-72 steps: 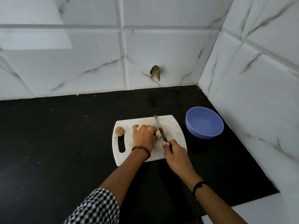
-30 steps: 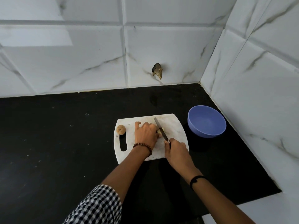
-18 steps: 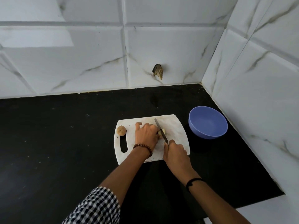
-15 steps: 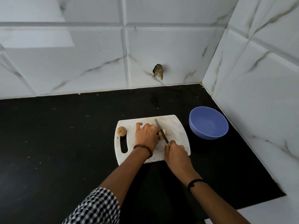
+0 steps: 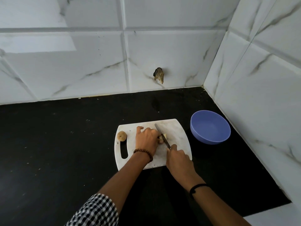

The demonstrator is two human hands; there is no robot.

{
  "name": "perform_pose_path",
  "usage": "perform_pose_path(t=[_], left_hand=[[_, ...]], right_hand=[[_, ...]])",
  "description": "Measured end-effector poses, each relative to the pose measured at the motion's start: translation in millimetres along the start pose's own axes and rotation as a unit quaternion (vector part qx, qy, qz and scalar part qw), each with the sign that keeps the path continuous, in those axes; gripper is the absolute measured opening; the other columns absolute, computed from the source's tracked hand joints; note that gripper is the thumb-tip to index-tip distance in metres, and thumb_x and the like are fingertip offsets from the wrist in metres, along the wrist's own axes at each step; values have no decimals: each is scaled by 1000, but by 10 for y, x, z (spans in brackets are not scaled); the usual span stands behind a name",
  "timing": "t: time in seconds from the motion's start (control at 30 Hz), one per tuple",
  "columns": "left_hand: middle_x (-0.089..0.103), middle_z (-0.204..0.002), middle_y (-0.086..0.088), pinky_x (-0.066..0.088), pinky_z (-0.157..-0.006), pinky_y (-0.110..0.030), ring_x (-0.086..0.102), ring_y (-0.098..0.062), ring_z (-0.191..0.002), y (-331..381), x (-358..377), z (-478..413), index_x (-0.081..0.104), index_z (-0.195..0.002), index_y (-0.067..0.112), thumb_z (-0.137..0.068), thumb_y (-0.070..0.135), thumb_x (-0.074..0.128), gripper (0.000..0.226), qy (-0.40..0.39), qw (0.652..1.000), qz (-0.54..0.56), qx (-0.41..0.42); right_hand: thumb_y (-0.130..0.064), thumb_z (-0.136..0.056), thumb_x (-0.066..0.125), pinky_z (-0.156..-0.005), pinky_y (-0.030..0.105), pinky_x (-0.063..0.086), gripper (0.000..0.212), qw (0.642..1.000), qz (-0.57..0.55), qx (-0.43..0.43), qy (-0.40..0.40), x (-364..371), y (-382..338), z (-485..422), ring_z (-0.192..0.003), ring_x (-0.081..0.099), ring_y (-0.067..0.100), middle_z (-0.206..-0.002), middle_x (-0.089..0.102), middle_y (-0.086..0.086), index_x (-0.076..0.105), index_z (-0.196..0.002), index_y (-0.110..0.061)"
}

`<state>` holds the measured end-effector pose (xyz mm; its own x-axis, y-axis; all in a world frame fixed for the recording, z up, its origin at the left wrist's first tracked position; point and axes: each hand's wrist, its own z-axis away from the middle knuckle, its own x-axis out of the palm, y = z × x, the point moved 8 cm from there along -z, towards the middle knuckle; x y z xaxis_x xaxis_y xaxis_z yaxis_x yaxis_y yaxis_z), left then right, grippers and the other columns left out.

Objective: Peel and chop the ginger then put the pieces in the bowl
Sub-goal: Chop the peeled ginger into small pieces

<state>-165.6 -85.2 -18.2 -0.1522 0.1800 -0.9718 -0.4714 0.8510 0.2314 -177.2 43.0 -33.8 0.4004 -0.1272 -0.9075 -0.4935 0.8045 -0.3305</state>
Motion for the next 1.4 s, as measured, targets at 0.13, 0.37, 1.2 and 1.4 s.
perform_pose_path(t=[0.13, 0.37, 1.2, 1.4], left_hand=[[65, -79, 7, 22, -107, -37, 58, -12, -87, 3, 2, -10, 70, -88, 27, -92, 33, 55, 16, -4, 1000, -1, -1], [64, -76, 7, 24, -106, -34, 57, -12, -80, -4, -5, -7, 69, -83, 25, -93, 30, 53, 19, -1, 1000, 12, -9], [67, -89, 5, 28, -103, -36, 59, -16, -91, 34, 2, 27, 68, -102, 26, -94, 24, 54, 16, -9, 999, 38, -12], [65, -87, 4, 30, -96, -34, 58, -17, -88, 42, -21, 39, 67, -100, 25, -94, 25, 53, 15, -10, 1000, 23, -12]], right_hand=[[-29, -104, 42, -75, 32, 56, 20, 1000, 5, 7, -13, 29, 1, -5, -84, 66, 17, -101, 65, 5, 41, -119, -17], [-26, -104, 41, -75, 31, 51, 20, 999, 10, 2, -35, 80, -6, 8, -91, 66, 20, -105, 64, 6, 38, -122, -17], [-30, -102, 42, -83, 36, 54, 20, 988, 17, 51, -147, -105, 257, 419, -93, 60, 18, -109, 55, 6, 40, -120, -20], [-33, -102, 42, -76, 32, 51, 22, 984, 17, 37, -175, -338, 261, 379, -93, 60, 19, -105, 51, 4, 46, -119, -18]])
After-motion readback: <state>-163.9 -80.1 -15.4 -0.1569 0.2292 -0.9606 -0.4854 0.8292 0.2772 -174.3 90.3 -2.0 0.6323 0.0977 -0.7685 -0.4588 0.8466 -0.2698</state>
